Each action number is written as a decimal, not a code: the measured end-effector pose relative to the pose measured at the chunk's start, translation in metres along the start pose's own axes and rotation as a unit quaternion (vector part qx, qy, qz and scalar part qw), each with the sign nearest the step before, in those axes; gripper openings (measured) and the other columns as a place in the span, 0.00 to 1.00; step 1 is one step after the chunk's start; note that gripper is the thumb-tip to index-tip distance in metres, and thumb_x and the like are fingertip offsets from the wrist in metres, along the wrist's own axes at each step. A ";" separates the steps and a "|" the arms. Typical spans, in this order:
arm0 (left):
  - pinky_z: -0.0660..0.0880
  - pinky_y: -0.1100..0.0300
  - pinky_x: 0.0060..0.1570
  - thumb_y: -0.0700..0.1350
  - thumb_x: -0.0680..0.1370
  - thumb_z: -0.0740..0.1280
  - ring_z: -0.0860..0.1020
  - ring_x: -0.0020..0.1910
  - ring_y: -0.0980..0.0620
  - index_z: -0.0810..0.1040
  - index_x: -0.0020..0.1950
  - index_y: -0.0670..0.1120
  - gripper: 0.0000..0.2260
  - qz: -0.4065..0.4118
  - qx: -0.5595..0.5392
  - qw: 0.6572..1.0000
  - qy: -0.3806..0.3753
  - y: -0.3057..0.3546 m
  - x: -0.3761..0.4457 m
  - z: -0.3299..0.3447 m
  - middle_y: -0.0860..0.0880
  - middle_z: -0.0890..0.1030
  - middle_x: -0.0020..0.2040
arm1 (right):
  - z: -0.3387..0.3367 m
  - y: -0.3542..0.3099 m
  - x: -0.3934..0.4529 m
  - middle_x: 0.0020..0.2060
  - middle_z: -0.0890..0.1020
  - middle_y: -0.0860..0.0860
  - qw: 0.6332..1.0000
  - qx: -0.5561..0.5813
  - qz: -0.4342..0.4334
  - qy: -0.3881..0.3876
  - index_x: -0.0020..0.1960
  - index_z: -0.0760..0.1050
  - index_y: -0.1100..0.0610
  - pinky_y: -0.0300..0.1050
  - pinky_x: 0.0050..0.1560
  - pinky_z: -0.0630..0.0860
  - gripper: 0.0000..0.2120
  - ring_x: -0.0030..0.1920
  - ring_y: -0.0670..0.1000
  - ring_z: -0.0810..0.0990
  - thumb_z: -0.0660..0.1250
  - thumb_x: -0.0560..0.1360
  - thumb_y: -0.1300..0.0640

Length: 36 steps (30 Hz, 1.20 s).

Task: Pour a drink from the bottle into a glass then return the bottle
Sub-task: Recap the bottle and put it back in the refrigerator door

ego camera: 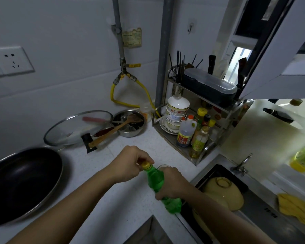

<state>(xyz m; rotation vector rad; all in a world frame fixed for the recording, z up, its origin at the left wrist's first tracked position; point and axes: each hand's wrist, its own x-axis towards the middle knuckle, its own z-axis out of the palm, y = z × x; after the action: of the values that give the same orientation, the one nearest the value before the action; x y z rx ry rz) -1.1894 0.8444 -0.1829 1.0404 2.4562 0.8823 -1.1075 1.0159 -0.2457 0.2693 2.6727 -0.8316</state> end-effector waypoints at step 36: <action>0.64 0.58 0.32 0.59 0.83 0.43 0.69 0.27 0.48 0.62 0.26 0.47 0.29 -0.042 0.373 0.916 0.142 0.011 -0.007 -0.003 0.51 0.65 0.25 | -0.004 -0.036 -0.004 0.44 0.82 0.50 0.998 -0.014 -0.069 0.003 0.49 0.77 0.56 0.45 0.43 0.80 0.24 0.45 0.51 0.81 0.80 0.58 0.48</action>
<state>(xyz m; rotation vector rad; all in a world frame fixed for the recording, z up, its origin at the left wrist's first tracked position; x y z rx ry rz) -1.1798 0.8441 -0.1729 1.0563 3.1580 0.0228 -1.1146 0.9888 -0.2230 0.0822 2.7308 -0.8347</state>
